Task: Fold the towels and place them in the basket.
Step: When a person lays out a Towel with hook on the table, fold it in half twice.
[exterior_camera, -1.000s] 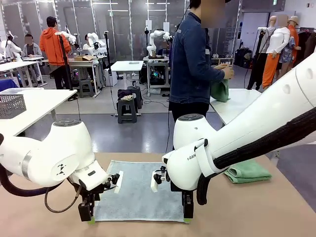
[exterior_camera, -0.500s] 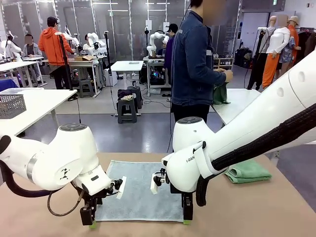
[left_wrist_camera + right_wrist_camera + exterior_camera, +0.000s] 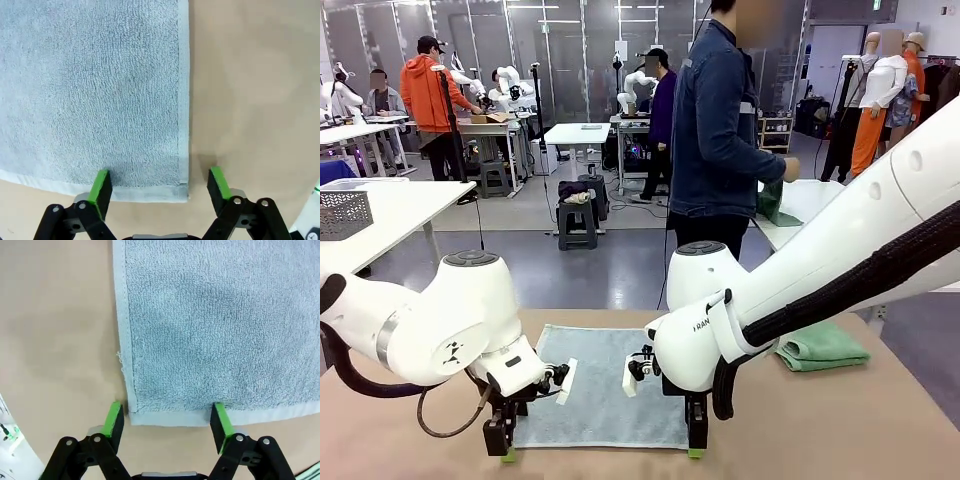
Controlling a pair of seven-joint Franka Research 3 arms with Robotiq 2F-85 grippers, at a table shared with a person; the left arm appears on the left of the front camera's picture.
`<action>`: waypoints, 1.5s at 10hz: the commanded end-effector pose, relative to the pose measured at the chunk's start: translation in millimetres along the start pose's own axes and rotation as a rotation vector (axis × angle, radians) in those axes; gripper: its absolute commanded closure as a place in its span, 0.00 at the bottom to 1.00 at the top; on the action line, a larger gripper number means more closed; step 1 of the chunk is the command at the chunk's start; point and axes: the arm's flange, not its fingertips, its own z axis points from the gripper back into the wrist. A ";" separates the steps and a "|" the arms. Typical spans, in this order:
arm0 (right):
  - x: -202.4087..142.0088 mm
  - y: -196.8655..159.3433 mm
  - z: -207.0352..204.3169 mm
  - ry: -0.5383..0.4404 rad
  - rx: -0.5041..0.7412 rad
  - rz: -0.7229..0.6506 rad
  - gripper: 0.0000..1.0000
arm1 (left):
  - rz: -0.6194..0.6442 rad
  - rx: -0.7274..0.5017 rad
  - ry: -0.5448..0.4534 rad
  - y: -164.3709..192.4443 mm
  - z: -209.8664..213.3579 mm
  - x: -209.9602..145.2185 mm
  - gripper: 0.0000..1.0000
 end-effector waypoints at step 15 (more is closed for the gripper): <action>5.4 -10.0 7.8 0.002 0.080 -0.006 0.96 | -0.052 0.004 0.035 15.8 14.9 2.8 0.59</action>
